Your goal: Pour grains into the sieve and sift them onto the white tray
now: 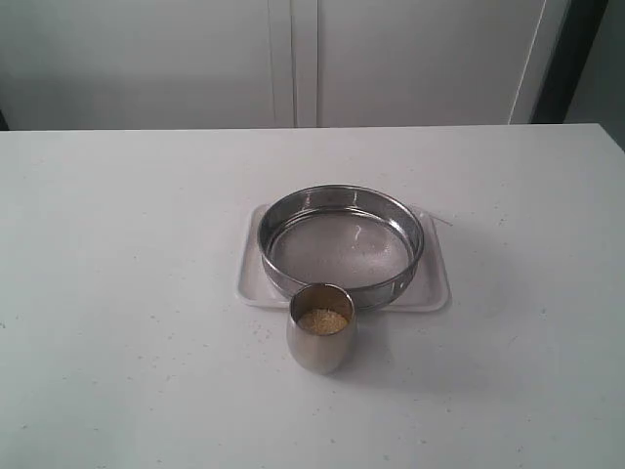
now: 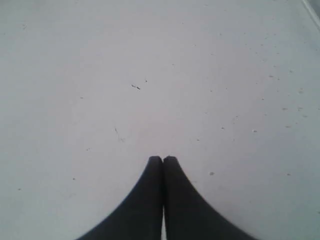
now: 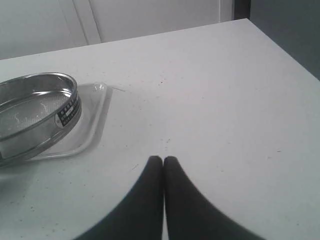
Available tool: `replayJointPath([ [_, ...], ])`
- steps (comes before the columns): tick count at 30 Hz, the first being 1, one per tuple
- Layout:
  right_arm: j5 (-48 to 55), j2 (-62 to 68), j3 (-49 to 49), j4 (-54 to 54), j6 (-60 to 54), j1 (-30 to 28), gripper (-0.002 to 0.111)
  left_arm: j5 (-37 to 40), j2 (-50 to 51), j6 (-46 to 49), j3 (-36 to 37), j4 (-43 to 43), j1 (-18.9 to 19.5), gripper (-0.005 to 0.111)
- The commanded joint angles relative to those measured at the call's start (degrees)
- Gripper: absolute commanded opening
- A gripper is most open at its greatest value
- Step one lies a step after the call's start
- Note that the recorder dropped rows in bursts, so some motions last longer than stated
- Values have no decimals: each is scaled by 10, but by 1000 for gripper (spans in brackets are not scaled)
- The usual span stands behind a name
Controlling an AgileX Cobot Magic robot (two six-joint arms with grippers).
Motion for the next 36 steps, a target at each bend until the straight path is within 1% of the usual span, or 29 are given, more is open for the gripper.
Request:
replayJointPath([
  [1, -8, -4, 3, -1, 2, 2, 0, 2, -3, -1, 5, -3, 2, 0],
  [11, -9, -4, 3, -1, 2, 2, 0, 2, -3, -1, 5, -3, 2, 0],
  [15, -41, -4, 3, -1, 2, 2, 0, 2, -3, -1, 5, -3, 2, 0],
  [20, -143, -4, 3, -1, 2, 2, 0, 2, -3, -1, 5, -3, 2, 0],
  [21, -192, -4, 3, -1, 2, 2, 0, 2, -3, -1, 5, -3, 2, 0],
  [23, -254, -4, 3, -1, 2, 2, 0, 2, -3, -1, 5, -3, 2, 0],
  [25, -297, -4, 3, -1, 2, 2, 0, 2, -3, -1, 5, -3, 2, 0],
  [36, -301, -4, 3, -1, 2, 2, 0, 2, -3, -1, 5, -3, 2, 0],
])
